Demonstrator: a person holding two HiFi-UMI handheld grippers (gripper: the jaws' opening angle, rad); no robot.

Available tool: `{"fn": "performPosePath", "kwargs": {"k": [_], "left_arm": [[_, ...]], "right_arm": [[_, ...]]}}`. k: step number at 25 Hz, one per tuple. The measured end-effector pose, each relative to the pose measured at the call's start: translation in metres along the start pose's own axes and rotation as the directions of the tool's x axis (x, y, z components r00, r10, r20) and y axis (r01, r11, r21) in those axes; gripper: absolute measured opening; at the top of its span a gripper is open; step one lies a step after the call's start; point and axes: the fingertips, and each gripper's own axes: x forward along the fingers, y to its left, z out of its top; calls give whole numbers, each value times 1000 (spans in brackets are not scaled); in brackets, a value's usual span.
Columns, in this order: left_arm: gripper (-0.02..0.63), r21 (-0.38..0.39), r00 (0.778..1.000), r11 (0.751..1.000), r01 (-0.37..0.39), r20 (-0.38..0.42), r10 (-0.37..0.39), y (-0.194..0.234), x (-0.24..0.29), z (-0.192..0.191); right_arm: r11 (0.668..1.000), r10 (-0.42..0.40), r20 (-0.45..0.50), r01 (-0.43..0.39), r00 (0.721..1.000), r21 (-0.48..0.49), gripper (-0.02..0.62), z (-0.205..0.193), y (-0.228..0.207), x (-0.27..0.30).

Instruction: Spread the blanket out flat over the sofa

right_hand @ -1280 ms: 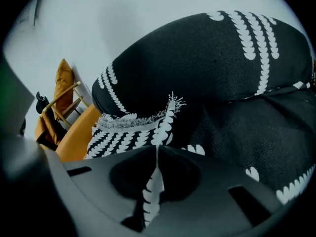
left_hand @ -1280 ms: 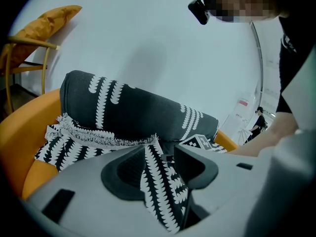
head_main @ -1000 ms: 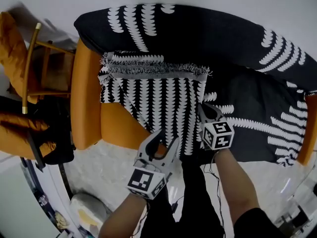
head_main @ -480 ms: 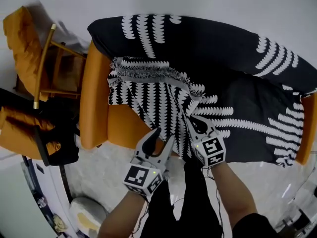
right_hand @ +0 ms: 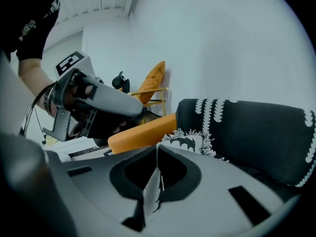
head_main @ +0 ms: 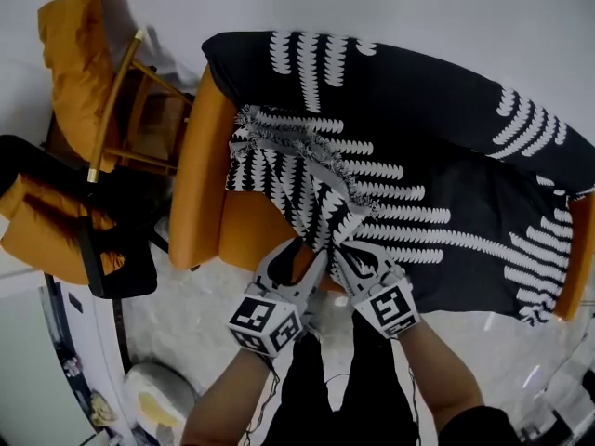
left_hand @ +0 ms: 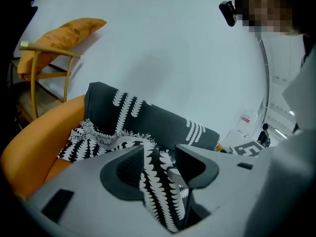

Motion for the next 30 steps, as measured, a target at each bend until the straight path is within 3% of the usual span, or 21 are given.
{"fn": "performPosePath", "kwargs": {"k": [5,13,19,21,23,24,30], "left_arm": [[227,-51,1000,999,-7,-22,6,16,-13,-5],[265,-98,993,993,-58,-107,48,46,-25,-21],[264,-108,980,987,-118,-171,99,59,-33,-37],[224,-102,977,985,-138,-180,118,62,-38,-39],[83,-102,975,982,-157,-174,138,66,-44,-38],[43,-110,976,981,-161,-165,142,68,-47,-37],[26,-175,981,967,-188,-85,175,83,-74,-29]], "right_arm": [[990,85,-16,-86,996,-113,15,11,44,0],[928,188,-48,-194,981,-317,15,24,101,6],[902,230,-60,-236,971,-361,15,27,122,5],[901,241,-64,-248,968,-355,15,26,126,6],[905,251,-65,-258,966,-337,15,28,129,7],[910,255,-62,-261,965,-322,15,29,130,9],[938,298,-12,-295,955,-181,24,39,142,19]]}}
